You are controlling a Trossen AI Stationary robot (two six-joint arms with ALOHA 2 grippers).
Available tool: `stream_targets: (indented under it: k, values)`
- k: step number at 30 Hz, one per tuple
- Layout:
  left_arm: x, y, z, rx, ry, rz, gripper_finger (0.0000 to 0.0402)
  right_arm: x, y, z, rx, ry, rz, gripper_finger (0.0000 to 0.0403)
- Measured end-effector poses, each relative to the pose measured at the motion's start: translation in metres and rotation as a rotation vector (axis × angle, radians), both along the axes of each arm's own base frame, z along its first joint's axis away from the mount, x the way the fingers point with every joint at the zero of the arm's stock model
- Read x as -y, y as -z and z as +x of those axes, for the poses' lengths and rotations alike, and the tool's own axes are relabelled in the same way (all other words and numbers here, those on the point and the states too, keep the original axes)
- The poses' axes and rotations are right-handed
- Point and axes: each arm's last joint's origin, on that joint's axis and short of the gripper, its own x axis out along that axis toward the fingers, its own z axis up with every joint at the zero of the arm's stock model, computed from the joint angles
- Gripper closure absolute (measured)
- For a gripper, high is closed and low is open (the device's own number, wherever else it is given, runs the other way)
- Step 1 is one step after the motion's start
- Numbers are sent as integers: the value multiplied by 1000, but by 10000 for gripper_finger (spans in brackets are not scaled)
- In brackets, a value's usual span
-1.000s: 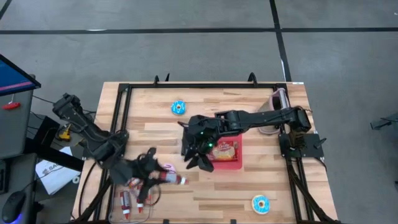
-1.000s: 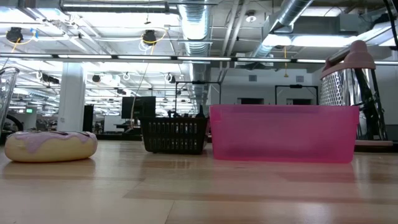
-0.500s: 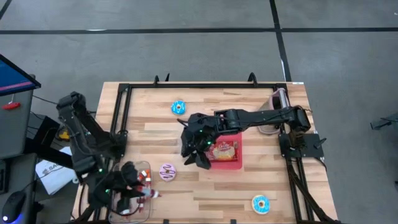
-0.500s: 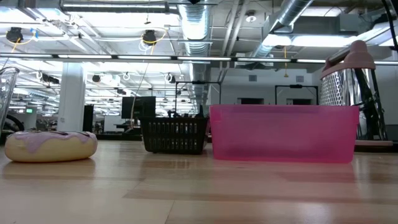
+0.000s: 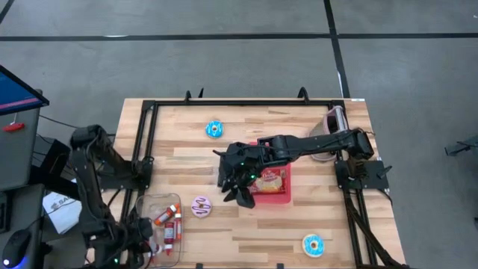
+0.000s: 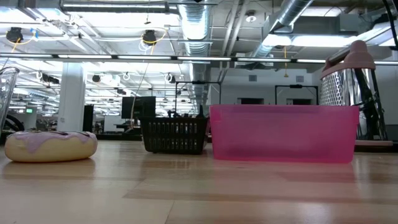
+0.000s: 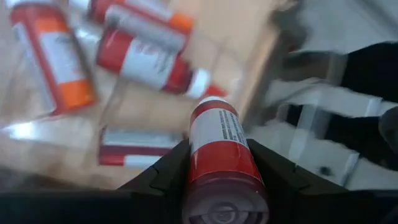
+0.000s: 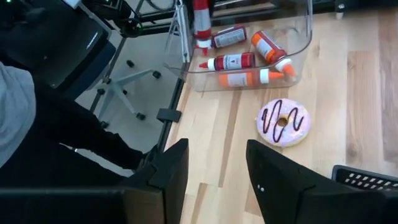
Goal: Pick & Place Food Item
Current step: Put the red food coloring bottle into the transparent bin, then put the bottom blue donut into the black bin
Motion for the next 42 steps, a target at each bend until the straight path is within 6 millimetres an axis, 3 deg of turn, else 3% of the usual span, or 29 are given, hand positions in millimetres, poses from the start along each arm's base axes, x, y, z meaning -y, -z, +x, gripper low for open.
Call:
stream_targets:
  k: [5,11,18,26,33,38,42]
  values:
    - [2,16,3,-52,-9,102,254,-3,0,0,-4,16,-7,249]
    - [-8,19,6,-60,-31,207,178,-4,0,-1,-14,31,5,249]
    - [-24,10,6,49,-66,319,102,-9,3,-3,-46,42,-13,249]
    - [-51,-17,29,369,-174,394,94,-24,17,-15,-174,78,-72,249]
    - [-65,-55,55,682,-169,412,89,-67,52,-36,-375,122,-61,249]
    - [-79,-80,77,721,-64,376,89,-113,74,-61,-493,192,-40,249]
    - [-95,-85,92,689,46,404,90,-153,88,-89,-560,298,-42,249]
